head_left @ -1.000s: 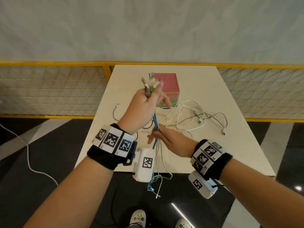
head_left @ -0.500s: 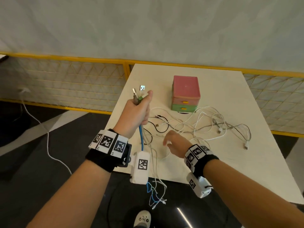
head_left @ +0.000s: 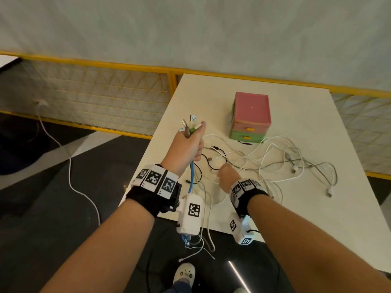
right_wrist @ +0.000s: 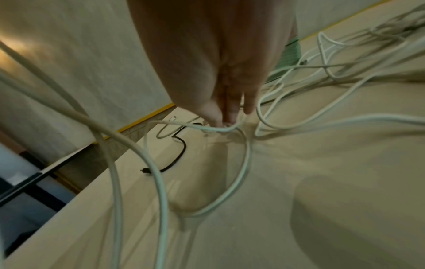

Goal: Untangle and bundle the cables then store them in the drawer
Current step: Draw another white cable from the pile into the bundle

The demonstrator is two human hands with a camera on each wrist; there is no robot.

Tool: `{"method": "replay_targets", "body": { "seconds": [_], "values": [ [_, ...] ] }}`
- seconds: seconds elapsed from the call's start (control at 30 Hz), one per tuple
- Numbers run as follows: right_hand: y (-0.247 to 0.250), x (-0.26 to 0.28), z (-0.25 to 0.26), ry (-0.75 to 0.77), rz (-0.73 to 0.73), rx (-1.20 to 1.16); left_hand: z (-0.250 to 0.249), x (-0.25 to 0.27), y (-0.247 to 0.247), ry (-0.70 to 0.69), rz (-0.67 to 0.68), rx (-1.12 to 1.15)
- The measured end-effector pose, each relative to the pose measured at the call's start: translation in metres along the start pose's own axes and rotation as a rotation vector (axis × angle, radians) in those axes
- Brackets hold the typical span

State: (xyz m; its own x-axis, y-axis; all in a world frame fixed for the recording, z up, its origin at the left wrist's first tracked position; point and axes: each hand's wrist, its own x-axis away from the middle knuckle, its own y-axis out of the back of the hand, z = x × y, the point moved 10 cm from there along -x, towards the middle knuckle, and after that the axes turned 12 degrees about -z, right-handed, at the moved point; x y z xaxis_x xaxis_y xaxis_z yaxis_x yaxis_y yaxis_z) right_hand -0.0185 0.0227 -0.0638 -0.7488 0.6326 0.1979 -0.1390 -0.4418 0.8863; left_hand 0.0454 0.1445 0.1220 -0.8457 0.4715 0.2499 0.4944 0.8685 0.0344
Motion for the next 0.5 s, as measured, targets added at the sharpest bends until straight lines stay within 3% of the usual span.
{"method": "replay_targets", "body": {
  "seconds": [0.2, 0.5],
  "values": [
    [0.091, 0.022, 0.018, 0.139, -0.405, -0.515, -0.001, -0.008, -0.005, -0.068, -0.003, -0.022],
    [0.186, 0.066, 0.033, 0.265, -0.635, -0.754, 0.003, -0.001, -0.045, -0.122, 0.073, -0.07]
  ]
}}
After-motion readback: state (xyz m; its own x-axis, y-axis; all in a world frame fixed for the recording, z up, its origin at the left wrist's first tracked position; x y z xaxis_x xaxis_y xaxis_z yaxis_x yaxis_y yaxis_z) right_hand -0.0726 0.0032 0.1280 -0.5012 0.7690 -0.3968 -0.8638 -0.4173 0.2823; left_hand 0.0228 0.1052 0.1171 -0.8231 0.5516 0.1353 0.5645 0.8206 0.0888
